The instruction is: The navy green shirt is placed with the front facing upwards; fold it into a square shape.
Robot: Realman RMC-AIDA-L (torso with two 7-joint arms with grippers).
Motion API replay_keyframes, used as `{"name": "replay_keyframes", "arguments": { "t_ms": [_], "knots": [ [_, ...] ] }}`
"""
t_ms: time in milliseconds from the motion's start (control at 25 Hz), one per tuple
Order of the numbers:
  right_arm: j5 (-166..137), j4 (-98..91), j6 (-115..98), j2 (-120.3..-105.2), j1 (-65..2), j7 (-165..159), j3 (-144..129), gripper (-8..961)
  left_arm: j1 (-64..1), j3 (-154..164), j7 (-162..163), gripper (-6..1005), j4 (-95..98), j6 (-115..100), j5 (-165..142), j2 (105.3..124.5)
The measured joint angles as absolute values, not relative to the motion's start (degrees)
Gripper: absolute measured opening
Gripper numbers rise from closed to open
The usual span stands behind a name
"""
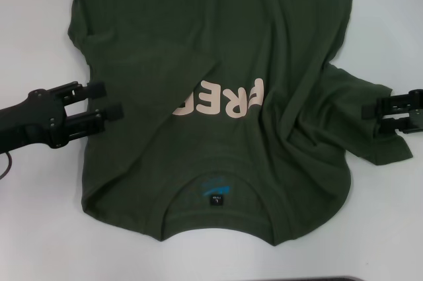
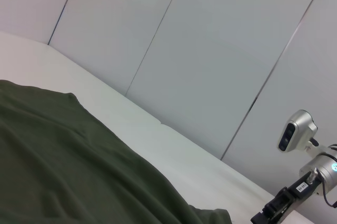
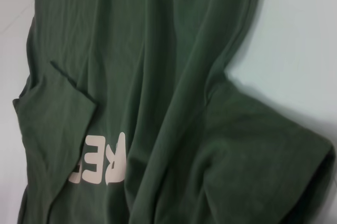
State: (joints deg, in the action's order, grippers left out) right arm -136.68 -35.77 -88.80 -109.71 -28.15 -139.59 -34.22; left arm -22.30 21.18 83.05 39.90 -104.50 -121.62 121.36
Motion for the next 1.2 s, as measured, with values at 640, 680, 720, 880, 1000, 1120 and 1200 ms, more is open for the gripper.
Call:
{"name": "replay_keyframes", "arguments": {
  "t_ms": [640,680,720,880,1000,1120,1200],
  "knots": [
    [-136.4,-36.0,-91.2,-109.74,-28.4,-139.4,-31.3,761,-22.6,21.2,83.1,721,40.0,-105.0,-121.0,121.39],
    [-136.4,-36.0,-91.1,-109.70,-28.2,-139.4,-31.0,761,-22.6,21.2,83.1,721,40.1,-105.0,-121.0,121.40],
    [-136.4,-36.0,-91.1,-109.64,-28.1,-139.3,-30.8,761,-22.6,21.2,83.1,721,40.1,-105.0,-121.0,121.40],
    [-136.8,-35.5,-91.6,-109.41,-27.7,-139.7,-30.8,761,-22.5,21.2,83.1,720,40.2,-105.0,-121.0,121.43],
    [-137.2,-35.5,-92.8,-109.26,-27.3,-139.7,-30.9,761,-22.4,21.2,83.1,720,40.2,-105.0,-121.0,121.44],
    [-137.3,-35.5,-93.0,-109.13,-27.1,-139.8,-29.7,761,-22.3,21.2,83.1,720,40.2,-104.7,-120.9,121.44],
    [-137.4,-35.5,-92.6,-109.20,-27.1,-139.8,-29.4,761,-22.3,21.2,83.1,720,40.2,-104.6,-120.8,121.44]
  ]
}}
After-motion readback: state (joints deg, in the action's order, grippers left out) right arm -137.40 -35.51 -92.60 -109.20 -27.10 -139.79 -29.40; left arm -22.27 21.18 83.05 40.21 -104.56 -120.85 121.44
